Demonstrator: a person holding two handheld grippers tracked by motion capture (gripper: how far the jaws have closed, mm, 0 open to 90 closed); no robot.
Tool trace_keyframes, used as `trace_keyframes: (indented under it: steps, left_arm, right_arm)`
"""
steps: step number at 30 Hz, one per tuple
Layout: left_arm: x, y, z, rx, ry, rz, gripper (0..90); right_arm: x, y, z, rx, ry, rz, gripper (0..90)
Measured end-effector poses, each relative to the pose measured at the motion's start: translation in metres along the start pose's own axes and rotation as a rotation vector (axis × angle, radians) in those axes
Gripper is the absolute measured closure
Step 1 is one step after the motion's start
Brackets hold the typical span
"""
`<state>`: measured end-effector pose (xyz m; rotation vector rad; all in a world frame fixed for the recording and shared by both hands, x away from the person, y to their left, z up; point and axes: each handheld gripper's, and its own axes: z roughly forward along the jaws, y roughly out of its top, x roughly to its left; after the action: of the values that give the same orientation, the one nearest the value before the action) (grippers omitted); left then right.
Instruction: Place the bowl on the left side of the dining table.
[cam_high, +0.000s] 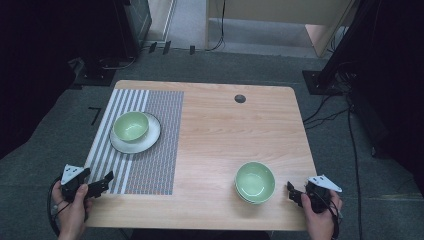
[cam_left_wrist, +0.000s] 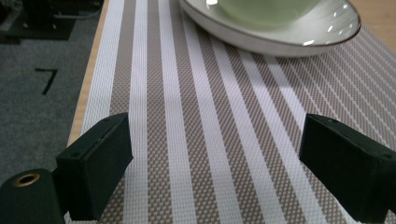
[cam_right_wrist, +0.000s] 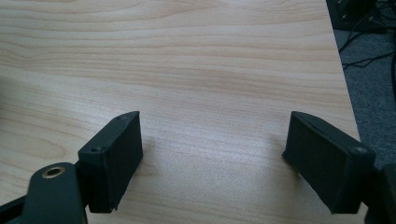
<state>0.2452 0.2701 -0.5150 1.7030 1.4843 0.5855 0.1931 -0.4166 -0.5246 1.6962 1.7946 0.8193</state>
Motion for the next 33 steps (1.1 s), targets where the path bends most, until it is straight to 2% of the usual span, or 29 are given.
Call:
trace_keyframes:
  steps: [12, 22, 28, 33]
  left_arm:
    - [-0.0001, 0.0003, 0.0035, 0.073, 0.004, 0.013, 8.7]
    - [-0.0026, 0.0006, 0.0045, 0.085, 0.018, 0.037, 8.8]
    - [-0.0063, 0.0006, 0.0062, 0.094, 0.043, 0.062, 8.7]
    - [-0.0068, 0.0007, 0.0063, 0.097, 0.046, 0.065, 8.8]
  right_arm:
    - [0.0, 0.0, 0.0, 0.0, 0.0, 0.0, 18.9]
    - [0.0, 0.0, 0.0, 0.0, 0.0, 0.0, 18.9]
    - [0.0, 0.0, 0.0, 0.0, 0.0, 0.0, 18.9]
    - [0.0, 0.0, 0.0, 0.0, 0.0, 0.0, 18.9]
